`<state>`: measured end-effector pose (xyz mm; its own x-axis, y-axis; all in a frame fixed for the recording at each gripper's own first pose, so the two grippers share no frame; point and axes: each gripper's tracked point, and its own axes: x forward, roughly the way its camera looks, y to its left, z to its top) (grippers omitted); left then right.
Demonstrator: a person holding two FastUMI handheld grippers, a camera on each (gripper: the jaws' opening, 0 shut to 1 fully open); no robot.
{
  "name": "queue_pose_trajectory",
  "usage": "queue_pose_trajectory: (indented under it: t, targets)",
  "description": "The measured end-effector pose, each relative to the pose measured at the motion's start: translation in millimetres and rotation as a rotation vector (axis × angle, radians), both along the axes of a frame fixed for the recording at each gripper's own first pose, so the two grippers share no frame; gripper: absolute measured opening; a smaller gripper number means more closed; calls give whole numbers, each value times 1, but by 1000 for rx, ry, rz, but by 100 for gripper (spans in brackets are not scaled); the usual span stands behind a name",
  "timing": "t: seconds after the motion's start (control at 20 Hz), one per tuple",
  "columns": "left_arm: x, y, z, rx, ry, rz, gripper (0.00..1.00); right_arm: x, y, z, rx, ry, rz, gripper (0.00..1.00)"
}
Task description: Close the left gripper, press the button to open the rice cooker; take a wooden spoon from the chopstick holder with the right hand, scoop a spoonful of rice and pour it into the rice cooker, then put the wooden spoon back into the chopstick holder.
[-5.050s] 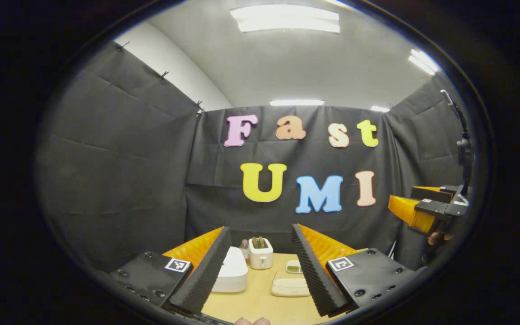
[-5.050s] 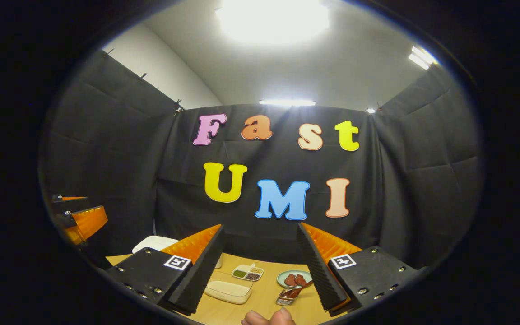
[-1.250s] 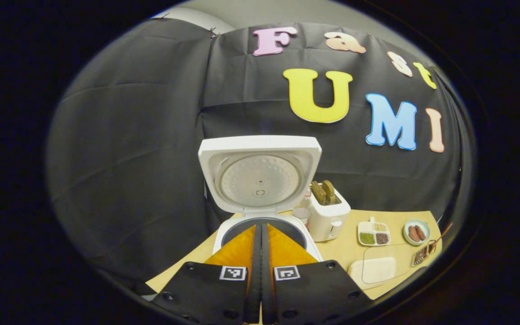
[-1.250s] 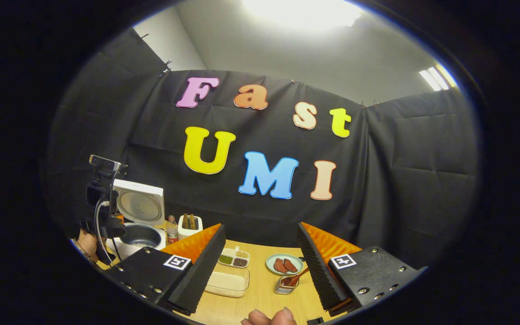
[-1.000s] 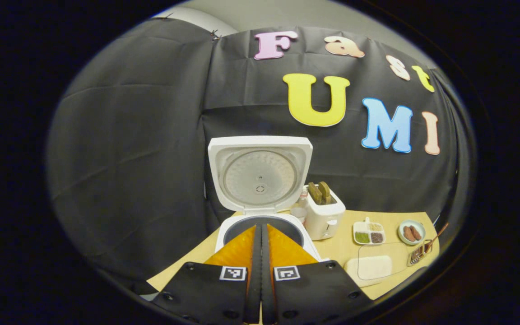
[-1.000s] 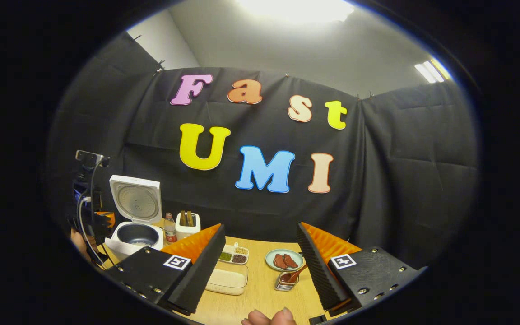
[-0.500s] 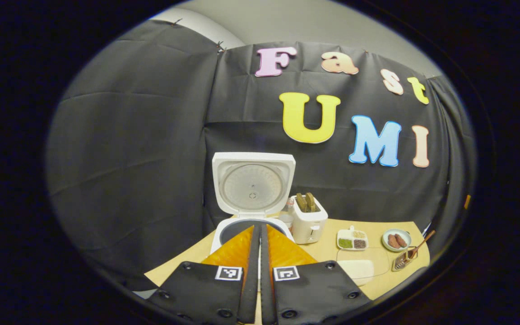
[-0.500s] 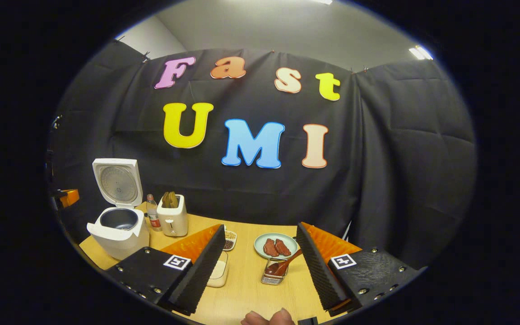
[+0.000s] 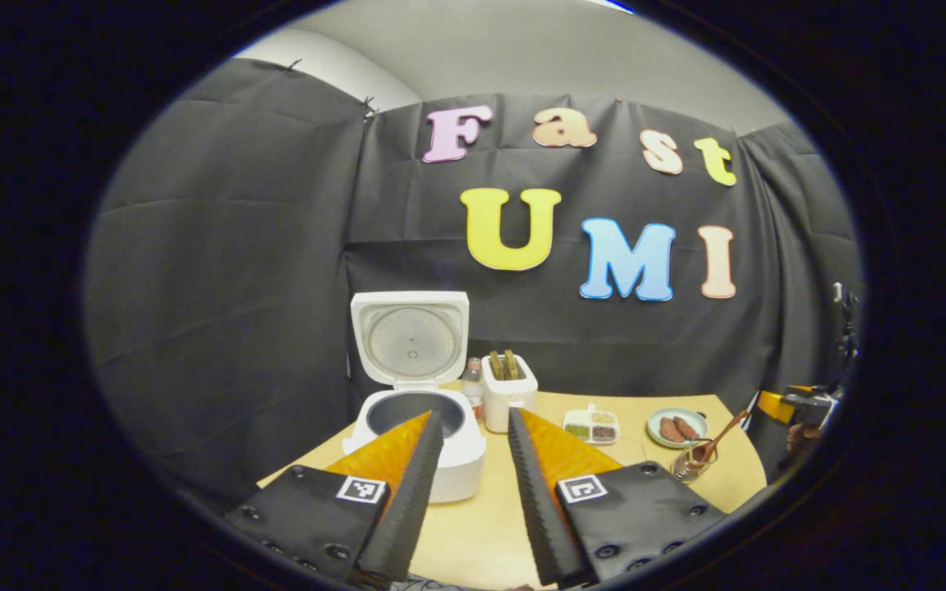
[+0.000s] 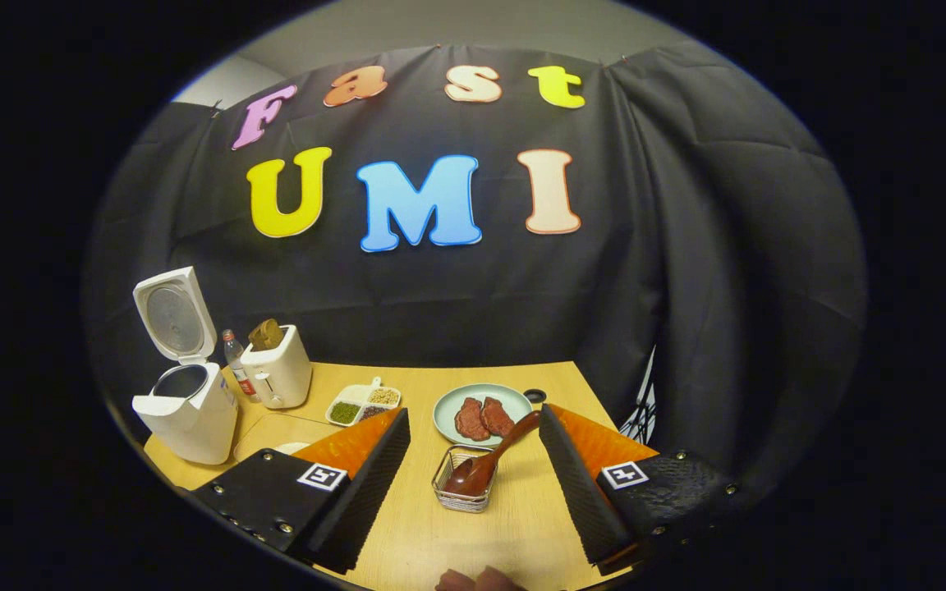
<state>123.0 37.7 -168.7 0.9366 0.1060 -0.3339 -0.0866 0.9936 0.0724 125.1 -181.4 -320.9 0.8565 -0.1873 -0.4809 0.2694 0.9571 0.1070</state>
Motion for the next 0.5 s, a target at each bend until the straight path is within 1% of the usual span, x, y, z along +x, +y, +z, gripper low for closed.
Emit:
queue_pose_trajectory:
  t: [0.1, 0.2, 0.25, 0.35, 0.5]
  targets:
    - [-12, -10, 2, -10, 10, 23, 68, 10, -12, -31, 9, 27, 1, 97]
    - [-19, -22, 2, -24, 25, 35, 71, 21, -25, -60, 22, 49, -13, 97]
    - [-21, -25, 1, -12, 36, 36, 72, 28, -30, -74, 36, 61, -21, 97]
    - [-24, -26, -3, 18, 64, 36, 72, 41, -35, -103, 96, 92, -44, 97]
    - [-28, -32, -2, 19, 78, 34, 75, 58, -42, -139, 198, 127, -109, 98]
